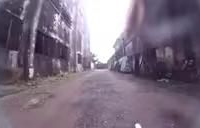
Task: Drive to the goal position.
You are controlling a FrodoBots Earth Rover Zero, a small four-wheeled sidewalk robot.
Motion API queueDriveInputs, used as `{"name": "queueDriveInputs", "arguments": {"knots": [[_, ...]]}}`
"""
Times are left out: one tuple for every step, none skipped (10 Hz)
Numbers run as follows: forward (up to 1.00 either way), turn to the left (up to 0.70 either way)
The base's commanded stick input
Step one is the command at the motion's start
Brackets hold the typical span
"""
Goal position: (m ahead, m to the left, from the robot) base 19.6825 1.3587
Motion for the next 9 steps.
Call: {"name": "queueDriveInputs", "arguments": {"knots": [[0.7,0.0],[0.7,0.0],[0.7,0.0],[0.7,0.0],[0.7,0.0],[0.7,0.0],[0.7,0.0],[0.7,0.0],[0.7,0.0]]}}
